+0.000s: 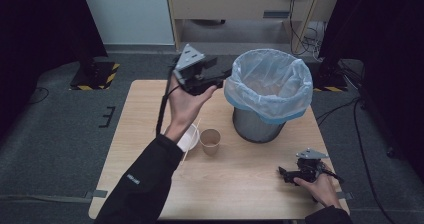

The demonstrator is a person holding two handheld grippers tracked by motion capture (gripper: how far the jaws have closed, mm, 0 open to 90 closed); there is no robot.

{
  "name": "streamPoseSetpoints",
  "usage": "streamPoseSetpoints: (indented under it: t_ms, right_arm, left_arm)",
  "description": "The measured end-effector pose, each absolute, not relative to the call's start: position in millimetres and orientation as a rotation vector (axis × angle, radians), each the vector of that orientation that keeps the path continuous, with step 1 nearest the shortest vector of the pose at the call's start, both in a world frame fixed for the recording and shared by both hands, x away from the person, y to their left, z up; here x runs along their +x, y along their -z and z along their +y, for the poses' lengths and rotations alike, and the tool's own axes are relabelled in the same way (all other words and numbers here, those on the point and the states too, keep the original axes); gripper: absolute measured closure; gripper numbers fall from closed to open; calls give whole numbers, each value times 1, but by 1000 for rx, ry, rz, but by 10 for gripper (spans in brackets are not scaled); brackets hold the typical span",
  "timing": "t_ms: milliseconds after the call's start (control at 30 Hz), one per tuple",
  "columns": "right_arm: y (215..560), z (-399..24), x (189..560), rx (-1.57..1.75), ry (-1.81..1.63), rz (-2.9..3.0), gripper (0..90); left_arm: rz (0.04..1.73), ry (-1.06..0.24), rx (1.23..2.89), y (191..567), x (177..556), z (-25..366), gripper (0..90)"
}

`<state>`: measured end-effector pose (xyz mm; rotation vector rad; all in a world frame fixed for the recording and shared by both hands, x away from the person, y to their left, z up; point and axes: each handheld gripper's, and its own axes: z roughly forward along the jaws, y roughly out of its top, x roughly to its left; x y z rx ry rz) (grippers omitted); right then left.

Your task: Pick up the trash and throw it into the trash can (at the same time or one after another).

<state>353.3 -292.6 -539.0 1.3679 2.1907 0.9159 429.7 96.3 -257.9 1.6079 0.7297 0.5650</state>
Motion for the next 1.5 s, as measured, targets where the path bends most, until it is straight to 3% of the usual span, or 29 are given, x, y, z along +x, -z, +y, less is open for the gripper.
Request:
streamPoseSetpoints:
  t_ms: [333, 533, 1000, 1500]
  right_arm:
    - [539, -293, 353, 1369, -914, 2193, 6]
    - [539, -293, 353, 1369, -915, 2193, 7]
    - [539, -293, 353, 1370, -915, 2193, 7]
    - [539, -293, 353, 1369, -914, 2193, 7]
  left_arm:
    - [878, -607, 1646, 302, 404, 160, 388]
    - [939, -599, 1680, 334, 397, 176, 367]
    - [1070, -503, 1834, 433, 395, 177, 400]
    - [1153, -443, 1906, 478, 401, 173, 415]
